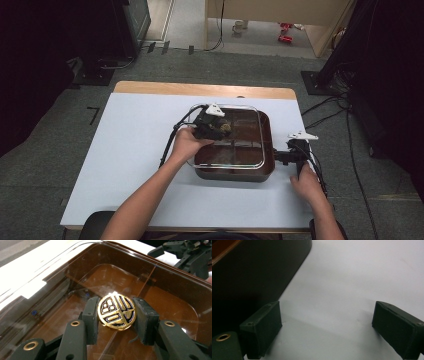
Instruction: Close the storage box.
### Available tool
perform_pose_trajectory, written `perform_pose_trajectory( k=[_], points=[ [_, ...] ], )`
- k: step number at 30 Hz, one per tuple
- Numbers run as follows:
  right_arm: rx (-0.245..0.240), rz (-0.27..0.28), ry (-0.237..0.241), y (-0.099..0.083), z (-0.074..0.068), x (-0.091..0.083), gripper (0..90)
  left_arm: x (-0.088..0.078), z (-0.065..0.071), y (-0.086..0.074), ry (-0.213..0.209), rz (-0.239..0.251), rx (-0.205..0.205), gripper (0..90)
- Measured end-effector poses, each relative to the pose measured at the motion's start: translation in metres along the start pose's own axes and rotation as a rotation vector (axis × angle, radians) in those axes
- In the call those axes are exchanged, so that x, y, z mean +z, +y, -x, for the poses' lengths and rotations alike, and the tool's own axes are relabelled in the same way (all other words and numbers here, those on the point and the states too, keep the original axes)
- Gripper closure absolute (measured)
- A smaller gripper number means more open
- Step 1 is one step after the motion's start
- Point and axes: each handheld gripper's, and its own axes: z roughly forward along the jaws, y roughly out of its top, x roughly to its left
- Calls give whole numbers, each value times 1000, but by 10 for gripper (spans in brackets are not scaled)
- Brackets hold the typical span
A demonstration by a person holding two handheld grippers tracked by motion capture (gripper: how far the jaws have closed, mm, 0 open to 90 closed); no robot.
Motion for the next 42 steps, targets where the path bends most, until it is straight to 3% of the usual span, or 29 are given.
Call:
perform_pose_trajectory(
  k=[8,12,16,18,23,31,32,34,36,42],
  points=[
    [0,-1,0,0,0,0,83,19,11,3,-4,-2,15,598],
    [0,0,0,0,0,0,82,23,15,5,-6,-12,17,598],
    [-1,0,0,0,0,0,83,25,19,6,-12,-45,-12,597],
    [-3,1,0,0,0,0,83,25,18,4,-17,-33,-20,596],
    [-2,1,0,0,0,0,83,26,19,3,-7,-25,6,586],
    [-4,2,-1,0,0,0,83,23,16,4,-21,19,-24,421],
    [-1,0,0,0,0,0,83,23,16,5,-5,20,-30,409],
    [-1,0,0,0,0,0,83,22,18,5,44,8,-2,373],
    [-1,0,0,0,0,0,83,20,17,4,27,0,14,350],
    [-3,1,0,0,0,0,83,9,11,0,-32,-22,-41,279]
  ],
)
